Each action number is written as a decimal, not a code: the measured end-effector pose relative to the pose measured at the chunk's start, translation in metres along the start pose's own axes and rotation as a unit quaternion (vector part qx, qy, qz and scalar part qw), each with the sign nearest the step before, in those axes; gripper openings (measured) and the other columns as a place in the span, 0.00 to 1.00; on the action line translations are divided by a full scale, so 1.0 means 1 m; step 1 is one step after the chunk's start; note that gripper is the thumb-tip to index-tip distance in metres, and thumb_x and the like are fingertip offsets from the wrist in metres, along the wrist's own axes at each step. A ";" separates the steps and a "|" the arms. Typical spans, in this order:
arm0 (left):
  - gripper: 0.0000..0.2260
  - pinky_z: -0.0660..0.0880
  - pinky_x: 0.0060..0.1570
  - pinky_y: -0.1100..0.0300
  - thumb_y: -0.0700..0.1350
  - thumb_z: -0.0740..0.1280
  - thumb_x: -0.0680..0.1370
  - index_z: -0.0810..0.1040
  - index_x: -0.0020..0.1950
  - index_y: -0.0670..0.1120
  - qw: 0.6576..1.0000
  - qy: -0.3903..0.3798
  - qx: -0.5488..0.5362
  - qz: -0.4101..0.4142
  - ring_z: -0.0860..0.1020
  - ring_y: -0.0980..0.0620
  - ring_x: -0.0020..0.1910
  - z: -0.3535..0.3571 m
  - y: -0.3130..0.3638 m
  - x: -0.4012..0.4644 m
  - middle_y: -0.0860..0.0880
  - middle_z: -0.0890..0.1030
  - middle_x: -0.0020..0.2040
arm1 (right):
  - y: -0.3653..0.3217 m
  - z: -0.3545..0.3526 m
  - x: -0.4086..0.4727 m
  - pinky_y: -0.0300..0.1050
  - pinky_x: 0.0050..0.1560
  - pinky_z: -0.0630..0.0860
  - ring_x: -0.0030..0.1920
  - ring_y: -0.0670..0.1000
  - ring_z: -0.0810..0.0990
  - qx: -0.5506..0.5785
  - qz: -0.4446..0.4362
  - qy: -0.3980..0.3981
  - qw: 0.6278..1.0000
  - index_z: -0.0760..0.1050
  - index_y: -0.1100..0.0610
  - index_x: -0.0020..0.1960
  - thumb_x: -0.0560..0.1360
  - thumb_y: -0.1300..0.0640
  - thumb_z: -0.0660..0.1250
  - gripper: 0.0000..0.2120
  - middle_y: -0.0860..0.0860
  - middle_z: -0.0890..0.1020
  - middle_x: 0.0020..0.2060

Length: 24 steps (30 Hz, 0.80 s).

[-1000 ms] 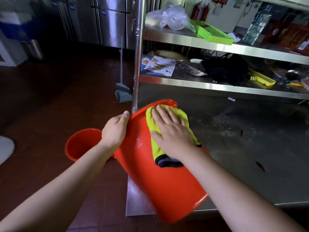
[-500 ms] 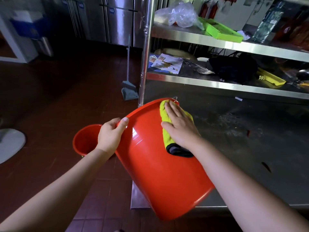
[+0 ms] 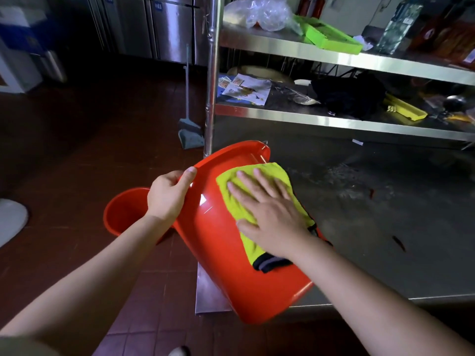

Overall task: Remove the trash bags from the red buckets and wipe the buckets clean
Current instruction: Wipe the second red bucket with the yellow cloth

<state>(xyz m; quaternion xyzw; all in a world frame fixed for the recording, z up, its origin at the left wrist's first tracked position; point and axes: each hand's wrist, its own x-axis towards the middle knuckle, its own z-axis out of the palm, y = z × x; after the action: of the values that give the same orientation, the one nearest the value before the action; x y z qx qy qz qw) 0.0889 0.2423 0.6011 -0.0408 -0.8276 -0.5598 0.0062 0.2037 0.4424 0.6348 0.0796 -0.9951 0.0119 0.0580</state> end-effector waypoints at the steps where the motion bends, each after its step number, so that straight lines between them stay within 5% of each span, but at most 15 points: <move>1: 0.23 0.72 0.37 0.52 0.70 0.58 0.69 0.79 0.35 0.52 1.000 0.007 -0.009 -0.002 0.75 0.53 0.30 0.000 -0.002 -0.001 0.55 0.76 0.26 | 0.011 0.001 0.002 0.55 0.75 0.45 0.76 0.45 0.38 0.046 0.031 -0.004 0.998 0.38 0.31 0.72 0.72 0.36 0.47 0.32 0.36 0.42 0.75; 5: 0.24 0.73 0.38 0.47 0.68 0.58 0.70 0.78 0.36 0.48 0.999 -0.003 -0.044 0.020 0.75 0.48 0.32 -0.005 -0.010 -0.008 0.49 0.76 0.29 | 0.052 0.002 0.009 0.46 0.72 0.53 0.75 0.40 0.50 0.297 0.187 -0.022 0.936 0.46 0.29 0.71 0.69 0.35 0.53 0.32 0.28 0.48 0.71; 8: 0.21 0.75 0.51 0.41 0.61 0.58 0.76 0.79 0.48 0.46 0.996 -0.058 -0.043 0.060 0.79 0.45 0.46 -0.007 -0.003 -0.008 0.44 0.82 0.44 | 0.065 0.000 0.009 0.48 0.70 0.58 0.74 0.41 0.56 0.355 0.231 -0.039 0.905 0.49 0.28 0.71 0.69 0.35 0.54 0.31 0.30 0.53 0.73; 10: 0.17 0.72 0.58 0.51 0.54 0.56 0.80 0.76 0.60 0.46 0.995 -0.054 0.007 0.084 0.76 0.47 0.58 -0.006 0.007 -0.002 0.46 0.80 0.56 | 0.063 -0.001 0.010 0.48 0.70 0.58 0.74 0.42 0.55 0.362 0.231 -0.033 0.902 0.49 0.29 0.72 0.70 0.36 0.54 0.31 0.32 0.53 0.73; 12: 0.16 0.67 0.51 0.58 0.51 0.54 0.79 0.74 0.63 0.51 0.985 -0.032 0.114 0.128 0.75 0.48 0.57 -0.001 0.025 0.006 0.49 0.79 0.55 | 0.059 0.000 0.012 0.48 0.71 0.57 0.74 0.42 0.54 0.369 0.224 -0.023 0.902 0.49 0.31 0.73 0.71 0.37 0.55 0.32 0.33 0.52 0.74; 17: 0.20 0.69 0.38 0.55 0.59 0.52 0.80 0.75 0.48 0.46 0.912 -0.024 0.361 0.191 0.78 0.38 0.45 0.018 0.068 0.027 0.44 0.79 0.43 | 0.037 0.003 0.014 0.50 0.73 0.51 0.75 0.42 0.46 0.261 0.161 -0.020 0.952 0.45 0.36 0.75 0.76 0.40 0.55 0.31 0.38 0.47 0.76; 22: 0.22 0.69 0.39 0.55 0.60 0.51 0.80 0.75 0.42 0.46 0.905 -0.030 0.378 0.194 0.78 0.37 0.46 0.022 0.071 0.040 0.40 0.80 0.43 | 0.003 0.000 -0.003 0.60 0.74 0.49 0.77 0.52 0.41 0.082 0.067 -0.011 0.994 0.41 0.40 0.76 0.74 0.38 0.50 0.33 0.44 0.43 0.77; 24: 0.22 0.67 0.39 0.55 0.60 0.52 0.80 0.77 0.44 0.46 0.905 -0.016 0.377 0.197 0.78 0.37 0.46 0.024 0.068 0.040 0.40 0.80 0.44 | -0.020 0.003 -0.018 0.64 0.73 0.48 0.77 0.56 0.42 -0.007 -0.012 0.007 1.000 0.47 0.41 0.76 0.73 0.37 0.51 0.34 0.47 0.46 0.77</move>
<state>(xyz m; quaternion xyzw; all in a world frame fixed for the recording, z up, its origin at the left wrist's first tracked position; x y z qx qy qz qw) 0.0548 0.2922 0.6568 -0.2071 -0.9519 -0.1924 0.1182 0.2240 0.4259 0.6300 0.0907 -0.9937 0.0046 0.0657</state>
